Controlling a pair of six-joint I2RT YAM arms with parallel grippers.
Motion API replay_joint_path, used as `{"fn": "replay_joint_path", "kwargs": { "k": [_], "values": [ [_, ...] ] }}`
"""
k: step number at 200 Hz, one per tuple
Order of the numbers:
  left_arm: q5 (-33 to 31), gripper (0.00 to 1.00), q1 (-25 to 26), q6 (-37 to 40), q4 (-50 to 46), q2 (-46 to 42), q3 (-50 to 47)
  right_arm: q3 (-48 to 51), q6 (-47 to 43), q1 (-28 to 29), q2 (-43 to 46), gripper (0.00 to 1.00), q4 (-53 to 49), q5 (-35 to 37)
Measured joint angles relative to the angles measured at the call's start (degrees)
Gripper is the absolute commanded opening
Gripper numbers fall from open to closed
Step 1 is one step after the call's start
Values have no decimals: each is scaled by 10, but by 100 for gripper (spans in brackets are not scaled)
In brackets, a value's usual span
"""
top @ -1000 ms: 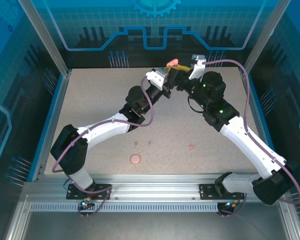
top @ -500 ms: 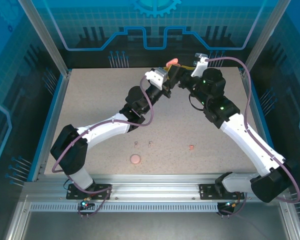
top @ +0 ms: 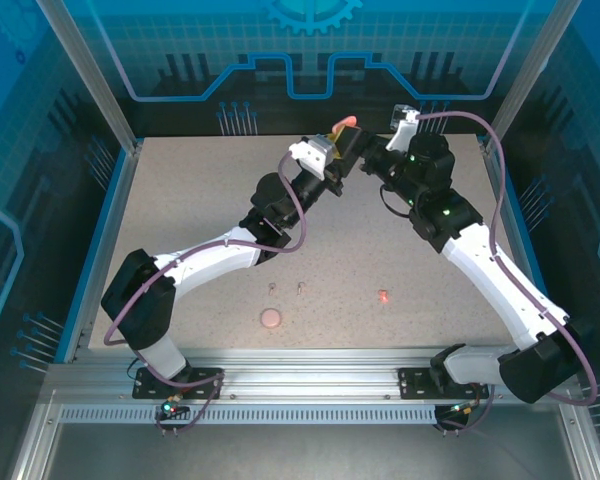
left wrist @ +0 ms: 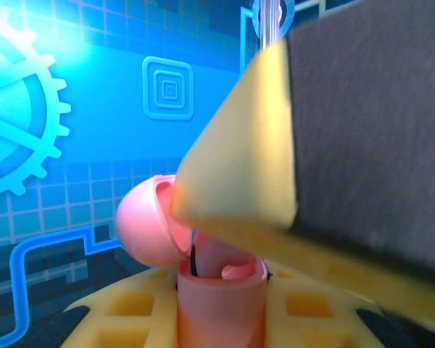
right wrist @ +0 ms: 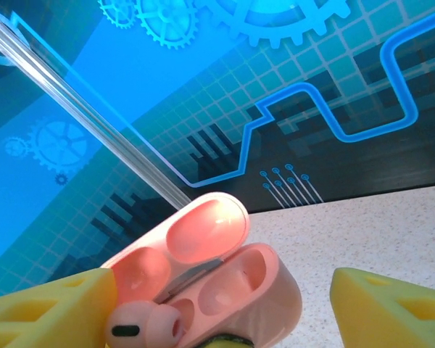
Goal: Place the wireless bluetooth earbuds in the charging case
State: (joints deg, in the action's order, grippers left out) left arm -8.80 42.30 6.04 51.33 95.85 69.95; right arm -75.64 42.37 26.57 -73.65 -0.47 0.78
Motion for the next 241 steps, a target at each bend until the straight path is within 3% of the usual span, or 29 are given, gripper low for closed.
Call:
{"fn": "replay_joint_path", "kwargs": {
  "k": [93,132,194,241],
  "values": [
    [0,0,3,-1,4,0,0,-28,10,-5,6,86,-5,-28],
    [0,0,3,0,8,-3,-27,-19,12,-43,55,86,-41,-25],
    [12,0,1,5,8,-73,-135,97,26,-102,193,84,-225,27],
    [16,0,1,10,10,-130,-162,201,65,-104,129,71,-379,37]
  ]
}}
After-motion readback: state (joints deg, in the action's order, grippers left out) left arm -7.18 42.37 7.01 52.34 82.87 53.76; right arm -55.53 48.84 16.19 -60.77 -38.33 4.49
